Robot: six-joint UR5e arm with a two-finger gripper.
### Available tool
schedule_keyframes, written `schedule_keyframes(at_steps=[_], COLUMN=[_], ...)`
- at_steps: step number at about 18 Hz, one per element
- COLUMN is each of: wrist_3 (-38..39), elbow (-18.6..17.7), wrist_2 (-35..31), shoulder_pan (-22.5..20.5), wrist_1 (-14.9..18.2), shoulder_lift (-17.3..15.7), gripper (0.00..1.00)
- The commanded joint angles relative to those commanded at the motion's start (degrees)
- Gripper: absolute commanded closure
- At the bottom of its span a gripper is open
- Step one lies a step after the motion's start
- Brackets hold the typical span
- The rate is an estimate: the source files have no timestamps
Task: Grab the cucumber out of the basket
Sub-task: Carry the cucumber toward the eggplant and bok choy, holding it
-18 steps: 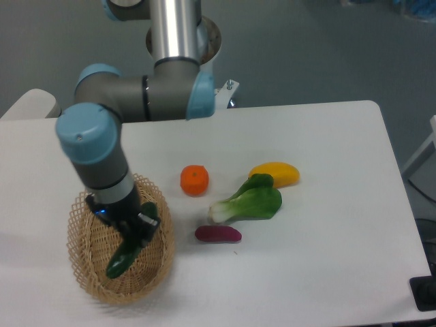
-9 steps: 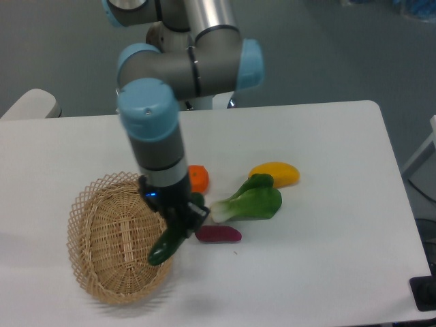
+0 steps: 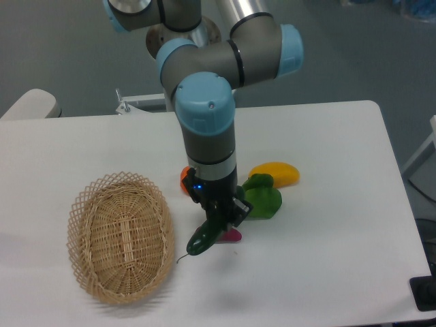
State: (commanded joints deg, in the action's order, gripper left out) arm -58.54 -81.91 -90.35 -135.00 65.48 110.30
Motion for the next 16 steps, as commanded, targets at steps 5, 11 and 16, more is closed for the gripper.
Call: schedule_keyframes(at_steps=[5, 11, 16], wrist_3=[0.0, 0.0, 0.0], elbow=[-0.1, -0.3, -0.2], wrist_2=[-0.1, -0.1, -0.2], shoulder_pan=[0.0, -0.2, -0.1], wrist_1=[0.0, 0.1, 0.1], shoulder_lift=[0.0, -0.1, -0.7], gripper=[0.73, 0.72, 0.72])
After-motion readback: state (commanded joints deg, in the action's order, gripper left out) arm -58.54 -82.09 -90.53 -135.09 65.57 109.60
